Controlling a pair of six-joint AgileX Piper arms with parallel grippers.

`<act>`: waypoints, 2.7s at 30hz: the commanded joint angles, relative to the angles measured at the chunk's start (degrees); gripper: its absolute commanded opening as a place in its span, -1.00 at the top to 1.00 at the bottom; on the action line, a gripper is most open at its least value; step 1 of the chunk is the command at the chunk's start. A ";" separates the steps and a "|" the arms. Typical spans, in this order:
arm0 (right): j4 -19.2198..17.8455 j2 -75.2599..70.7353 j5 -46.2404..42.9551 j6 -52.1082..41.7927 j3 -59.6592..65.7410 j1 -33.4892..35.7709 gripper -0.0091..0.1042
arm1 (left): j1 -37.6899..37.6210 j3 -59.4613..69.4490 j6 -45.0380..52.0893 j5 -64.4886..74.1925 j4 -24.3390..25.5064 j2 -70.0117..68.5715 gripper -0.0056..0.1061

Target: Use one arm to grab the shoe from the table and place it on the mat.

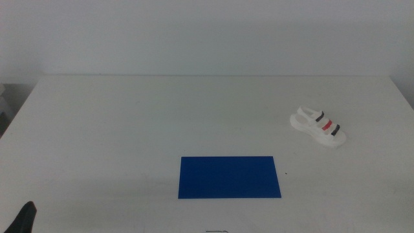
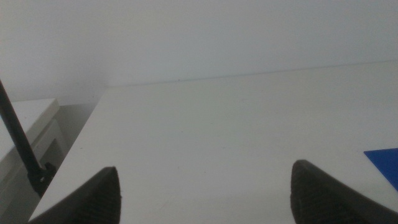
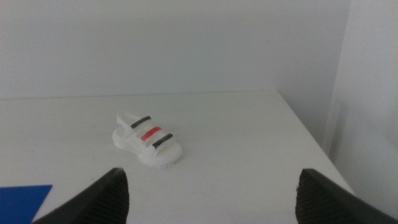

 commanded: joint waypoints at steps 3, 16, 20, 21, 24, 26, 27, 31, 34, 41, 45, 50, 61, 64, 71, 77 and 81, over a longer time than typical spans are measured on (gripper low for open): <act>-1.83 3.58 -4.28 -1.94 -7.77 0.12 -0.82 | -0.22 -0.19 -0.69 -4.74 -0.32 -1.08 -0.78; -1.45 43.23 24.60 -7.03 -49.29 0.12 -0.82 | -0.22 -0.19 -0.69 -4.74 -0.32 -1.08 -0.78; -0.38 52.47 37.94 -11.02 -63.82 0.12 -0.82 | -0.22 -0.19 -0.69 -4.74 -0.32 -1.08 -0.78; -0.43 54.27 39.16 -11.10 -66.36 0.12 -0.82 | -0.22 -0.19 -0.69 -4.74 -0.32 -1.08 -0.78; -0.36 58.00 38.54 -10.51 -70.18 0.12 -0.82 | -0.22 -0.19 -0.69 -4.74 -0.32 -1.08 -0.78; 0.00 59.76 38.35 -10.21 -70.65 0.12 -0.82 | -0.22 -0.19 -0.69 -4.74 -0.32 -1.08 -0.78; 0.41 60.45 38.44 -10.16 -70.56 0.12 -0.82 | -0.22 -0.19 -0.69 -4.74 -0.32 -1.08 -0.78; 2.45 63.07 39.40 -10.16 -70.42 0.12 -0.82 | -0.22 -0.19 -0.69 -4.74 -0.32 -1.08 -0.78; 3.75 65.34 41.89 -12.45 -70.97 0.12 -0.82 | -0.22 -0.19 -0.69 -4.74 -0.32 -1.08 -0.78; 6.57 75.56 46.43 -19.57 -76.62 0.12 -0.82 | -0.22 -0.19 -0.69 -4.74 -0.32 -1.08 -0.78; 6.84 83.43 46.63 -22.51 -80.88 1.00 -0.82 | -0.22 -0.19 -0.69 -4.74 -0.32 -1.08 -0.78; 5.72 92.79 47.41 -24.97 -86.63 4.77 -0.82 | -0.22 -0.19 -0.69 -4.74 -0.32 -1.08 -0.78; -3.39 110.67 51.61 -27.36 -102.91 10.48 -0.82 | -0.22 -0.19 -0.69 -4.74 -0.32 -1.08 -0.78; -3.28 114.04 52.62 -27.41 -105.79 10.48 -0.82 | -0.22 -0.19 -0.69 -4.74 -0.32 -1.08 -0.78; -2.08 118.80 51.63 -29.51 -106.87 10.48 -0.82 | -0.22 -0.19 -0.69 -4.74 -0.32 -1.08 -0.78; -0.86 122.06 48.17 -30.20 -106.87 10.48 -0.82 | -0.22 -0.19 -0.69 -4.74 -0.32 -1.08 -0.78; -0.02 124.13 47.39 -32.12 -106.87 10.48 -0.82 | -0.22 -0.19 -0.69 -4.74 -0.32 -1.08 -0.78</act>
